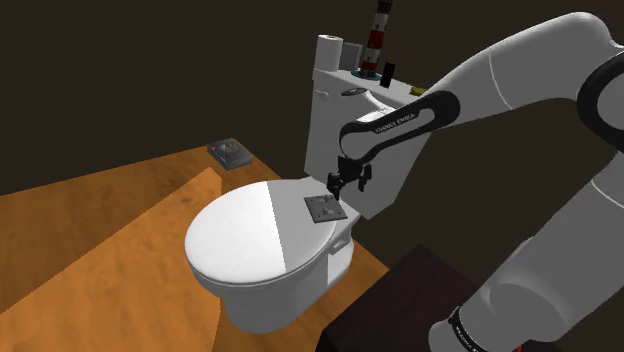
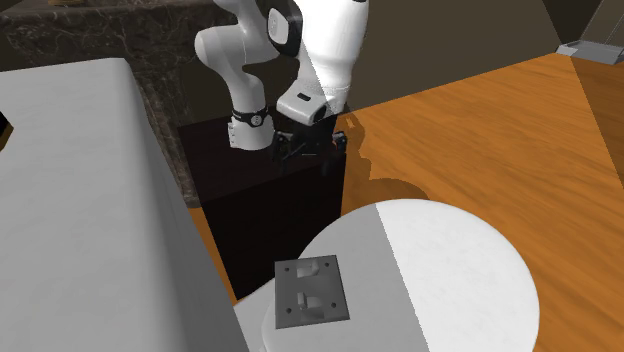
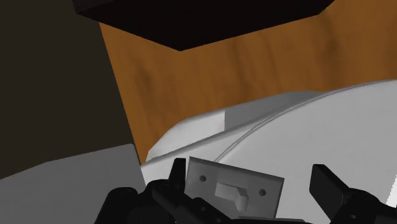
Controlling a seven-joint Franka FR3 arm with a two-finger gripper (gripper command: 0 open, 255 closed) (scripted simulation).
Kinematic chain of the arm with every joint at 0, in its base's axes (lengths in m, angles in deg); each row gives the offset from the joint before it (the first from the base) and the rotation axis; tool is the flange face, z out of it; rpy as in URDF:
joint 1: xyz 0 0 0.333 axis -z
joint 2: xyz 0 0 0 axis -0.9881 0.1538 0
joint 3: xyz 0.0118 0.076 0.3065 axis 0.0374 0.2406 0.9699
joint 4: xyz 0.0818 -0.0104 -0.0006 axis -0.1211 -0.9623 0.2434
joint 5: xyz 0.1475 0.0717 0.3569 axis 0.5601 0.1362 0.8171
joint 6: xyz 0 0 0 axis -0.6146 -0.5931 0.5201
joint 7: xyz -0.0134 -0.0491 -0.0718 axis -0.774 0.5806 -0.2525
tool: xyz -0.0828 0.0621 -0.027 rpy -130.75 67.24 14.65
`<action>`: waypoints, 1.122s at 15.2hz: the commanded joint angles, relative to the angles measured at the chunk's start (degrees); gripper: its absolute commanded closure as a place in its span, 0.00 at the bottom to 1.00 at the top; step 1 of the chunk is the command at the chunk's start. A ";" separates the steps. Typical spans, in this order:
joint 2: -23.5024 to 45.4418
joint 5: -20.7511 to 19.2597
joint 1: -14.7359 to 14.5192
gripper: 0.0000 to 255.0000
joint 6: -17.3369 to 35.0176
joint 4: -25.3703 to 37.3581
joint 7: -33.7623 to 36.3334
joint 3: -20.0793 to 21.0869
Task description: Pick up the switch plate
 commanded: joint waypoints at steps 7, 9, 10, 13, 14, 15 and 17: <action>18.41 -4.36 0.02 0.00 5.99 11.87 6.57 -1.29; 22.97 -5.12 -0.14 0.00 6.78 15.53 7.83 -1.87; 25.24 -5.43 -0.23 0.00 7.07 17.47 8.39 -2.18; 32.06 -6.06 -0.49 0.00 7.53 23.73 9.81 -3.10; 32.14 -6.06 -0.50 0.00 7.53 23.81 9.82 -3.13; 32.73 -6.17 -0.53 0.00 8.05 23.87 9.97 -3.19; 33.94 -6.38 -0.60 0.00 9.08 24.03 10.28 -3.31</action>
